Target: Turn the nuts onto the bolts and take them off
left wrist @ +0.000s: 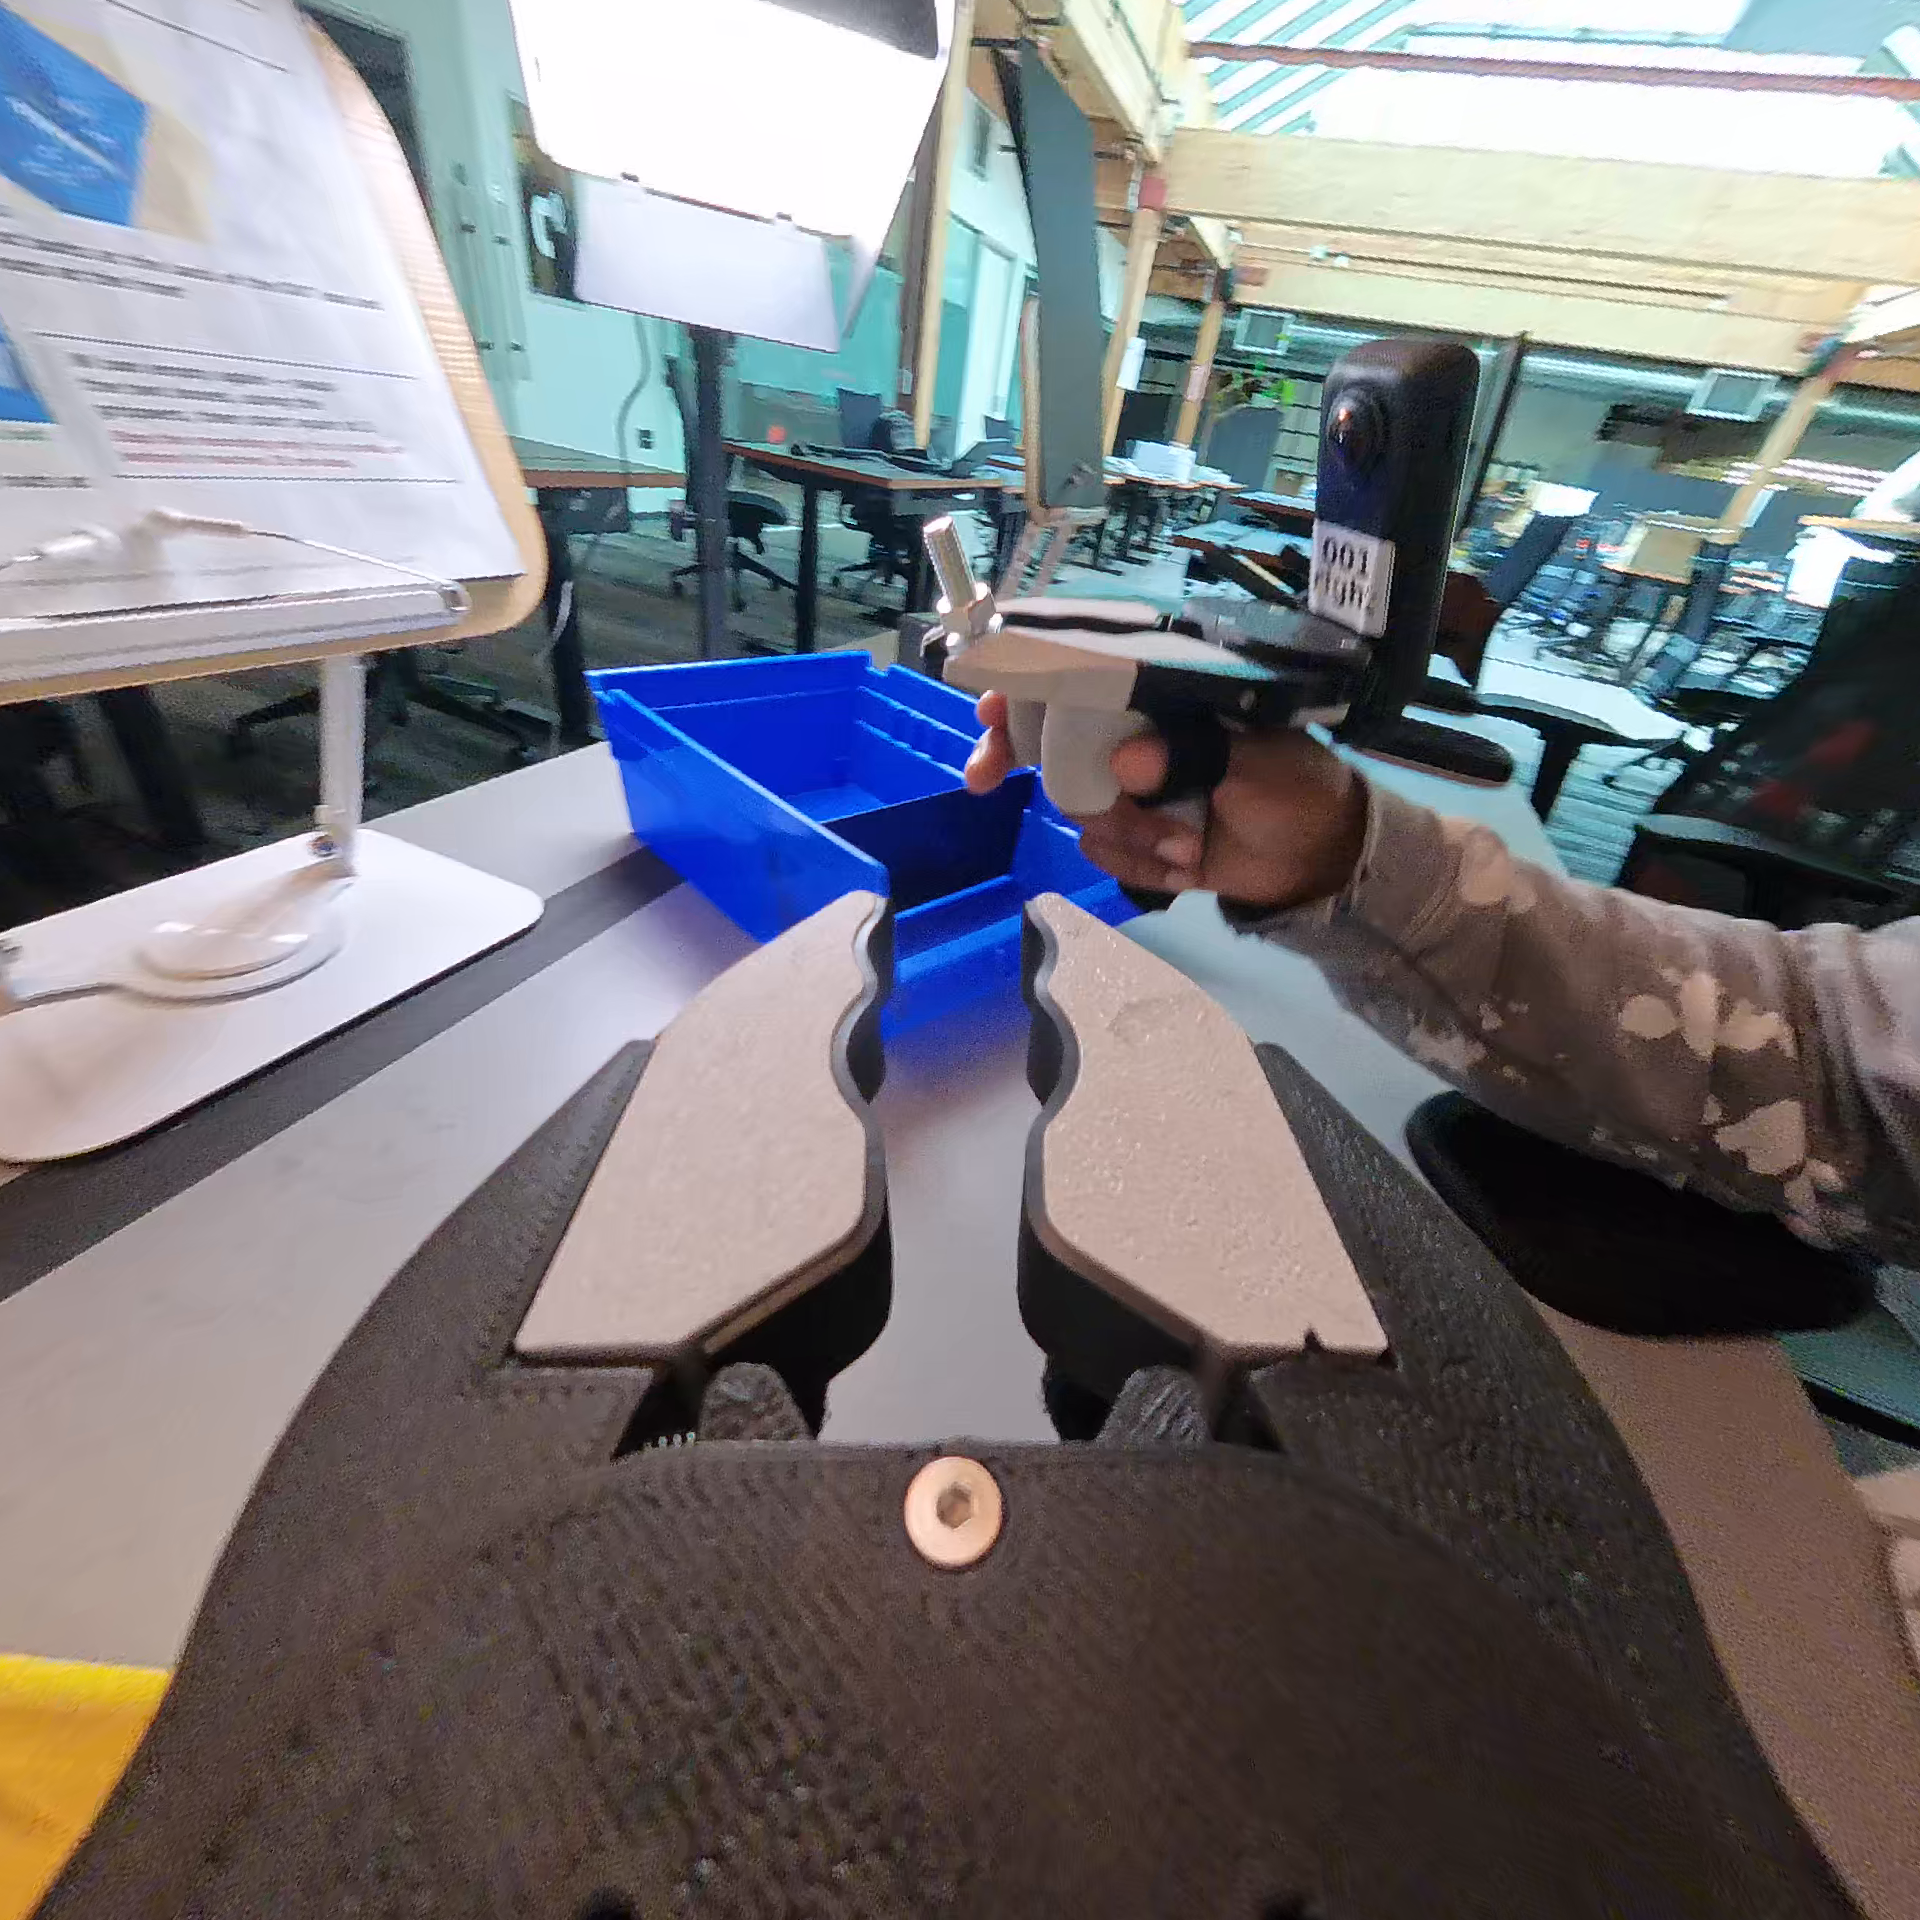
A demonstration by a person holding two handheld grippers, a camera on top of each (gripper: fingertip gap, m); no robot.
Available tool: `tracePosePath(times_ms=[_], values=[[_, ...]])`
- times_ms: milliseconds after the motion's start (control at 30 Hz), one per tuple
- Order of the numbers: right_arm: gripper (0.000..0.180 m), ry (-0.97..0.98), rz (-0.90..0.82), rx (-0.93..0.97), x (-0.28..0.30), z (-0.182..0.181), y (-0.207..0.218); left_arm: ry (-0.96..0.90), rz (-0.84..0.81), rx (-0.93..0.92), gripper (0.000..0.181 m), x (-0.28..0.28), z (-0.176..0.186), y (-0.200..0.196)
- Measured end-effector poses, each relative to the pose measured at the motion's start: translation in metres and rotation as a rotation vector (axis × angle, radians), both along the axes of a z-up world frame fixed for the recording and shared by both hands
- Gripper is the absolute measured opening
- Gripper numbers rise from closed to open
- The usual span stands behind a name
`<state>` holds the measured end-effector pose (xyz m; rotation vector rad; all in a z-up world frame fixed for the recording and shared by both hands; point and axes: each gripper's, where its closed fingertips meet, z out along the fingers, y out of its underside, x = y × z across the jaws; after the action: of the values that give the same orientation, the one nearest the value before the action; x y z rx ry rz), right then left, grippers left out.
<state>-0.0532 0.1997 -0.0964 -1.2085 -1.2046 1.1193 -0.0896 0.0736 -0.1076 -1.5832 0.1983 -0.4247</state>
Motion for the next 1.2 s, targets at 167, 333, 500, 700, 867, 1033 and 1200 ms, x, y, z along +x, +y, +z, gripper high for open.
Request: tracePosePath(times_ms=[167, 333, 500, 700, 867, 1033, 1200], values=[[0.018, -0.373, -0.316, 0.044, 0.012, -0.036, 0.138, 0.046, 0.13, -0.005, 0.025, -0.02, -0.014, 0.007], [0.018, -0.798, -0.499, -0.109, 0.026, -0.118, 0.237, 0.143, 0.197, -0.024, 0.026, -0.03, -0.028, 0.009], [0.018, -1.006, -0.593, -0.214, 0.027, -0.159, 0.27, 0.165, 0.209, -0.028, 0.028, -0.037, -0.033, 0.007], [0.019, -1.167, -0.611, -0.248, 0.032, -0.195, 0.277, 0.158, 0.213, -0.034, 0.029, -0.041, -0.034, 0.007], [0.029, -1.191, -0.601, -0.165, 0.033, -0.185, 0.275, 0.151, 0.208, -0.047, 0.029, -0.042, -0.037, 0.008], [0.032, -0.837, -0.552, 0.056, 0.01, -0.103, 0.238, 0.125, 0.227, -0.055, 0.029, -0.052, -0.032, 0.005], [0.031, -0.416, -0.295, 0.097, 0.011, -0.031, 0.104, 0.114, 0.307, -0.05, 0.03, -0.083, -0.018, -0.005]])
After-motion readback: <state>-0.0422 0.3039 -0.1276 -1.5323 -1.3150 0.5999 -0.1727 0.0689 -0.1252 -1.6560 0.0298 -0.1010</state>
